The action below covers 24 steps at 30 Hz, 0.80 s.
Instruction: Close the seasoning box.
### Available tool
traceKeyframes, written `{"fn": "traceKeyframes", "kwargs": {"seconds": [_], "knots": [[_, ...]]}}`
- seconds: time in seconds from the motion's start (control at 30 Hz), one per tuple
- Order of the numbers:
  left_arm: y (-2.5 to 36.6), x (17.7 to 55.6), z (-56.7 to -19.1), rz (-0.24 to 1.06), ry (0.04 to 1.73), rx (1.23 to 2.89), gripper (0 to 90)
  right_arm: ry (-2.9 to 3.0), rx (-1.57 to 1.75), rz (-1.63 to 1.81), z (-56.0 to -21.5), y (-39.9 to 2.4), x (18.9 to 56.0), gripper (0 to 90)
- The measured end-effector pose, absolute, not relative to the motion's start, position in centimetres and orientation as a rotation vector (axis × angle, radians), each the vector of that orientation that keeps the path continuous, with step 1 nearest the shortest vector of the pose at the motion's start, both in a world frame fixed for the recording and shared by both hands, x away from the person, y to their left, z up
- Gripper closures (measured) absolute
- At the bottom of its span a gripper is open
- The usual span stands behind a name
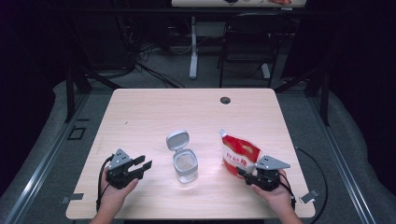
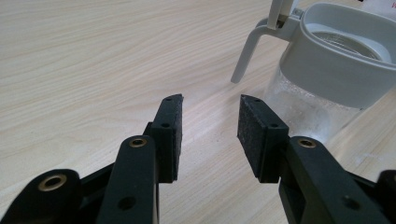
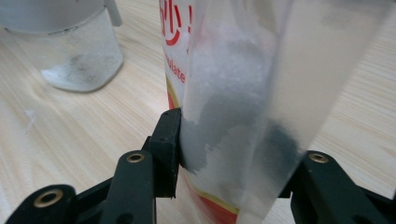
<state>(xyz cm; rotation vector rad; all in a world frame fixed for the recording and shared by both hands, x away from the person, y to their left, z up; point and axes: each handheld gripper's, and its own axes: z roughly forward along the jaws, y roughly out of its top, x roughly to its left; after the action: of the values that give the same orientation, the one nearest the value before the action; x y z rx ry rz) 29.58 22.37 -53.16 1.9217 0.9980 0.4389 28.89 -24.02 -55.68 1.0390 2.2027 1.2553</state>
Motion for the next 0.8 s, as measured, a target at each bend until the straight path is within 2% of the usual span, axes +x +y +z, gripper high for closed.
{"fn": "traceKeyframes", "kwargs": {"seconds": [0.8], "knots": [[22.4, 29.5, -53.2, 0.436, 0.998, 1.927, 60.7, 2.148, 0.962, 1.15, -54.1, -23.6, 28.1, 57.0]]}}
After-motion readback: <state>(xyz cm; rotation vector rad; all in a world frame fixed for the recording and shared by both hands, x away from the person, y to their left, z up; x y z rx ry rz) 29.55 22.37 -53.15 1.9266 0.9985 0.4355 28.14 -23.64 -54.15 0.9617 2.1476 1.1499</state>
